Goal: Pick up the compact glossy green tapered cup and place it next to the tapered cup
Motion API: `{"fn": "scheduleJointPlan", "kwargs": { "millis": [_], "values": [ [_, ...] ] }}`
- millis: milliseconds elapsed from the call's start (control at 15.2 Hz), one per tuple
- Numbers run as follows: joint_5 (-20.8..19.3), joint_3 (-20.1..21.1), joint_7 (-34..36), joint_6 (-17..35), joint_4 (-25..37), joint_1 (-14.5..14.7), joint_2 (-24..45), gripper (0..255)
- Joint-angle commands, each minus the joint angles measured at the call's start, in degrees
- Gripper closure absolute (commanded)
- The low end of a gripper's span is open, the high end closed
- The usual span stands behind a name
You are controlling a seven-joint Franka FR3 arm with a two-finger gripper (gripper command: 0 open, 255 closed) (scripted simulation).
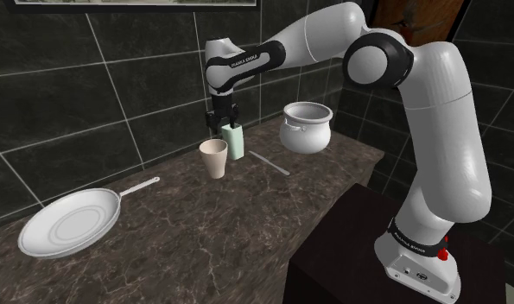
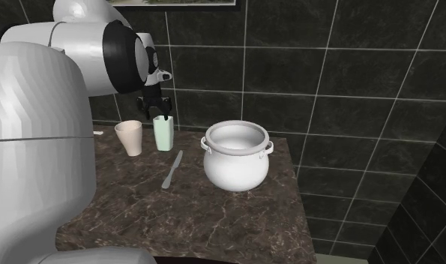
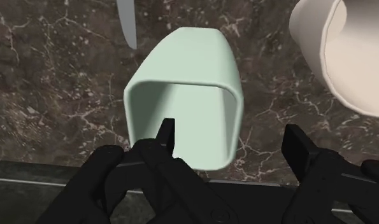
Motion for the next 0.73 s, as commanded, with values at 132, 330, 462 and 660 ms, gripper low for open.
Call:
{"fn": "scheduleJointPlan", "kwargs": {
  "millis": [132,330,462,660],
  "values": [
    [0.0,0.0,0.0,0.02,-0.03,0.0,-0.02,0],
    [0.03,0.03,-0.03,-4.9,3.34,0.09,-1.57,0],
    [0.04,0.04,-0.04,-6.25,4.39,0.11,-1.86,0],
    [0.04,0.04,-0.04,-6.25,4.39,0.11,-1.86,0]
  ]
}}
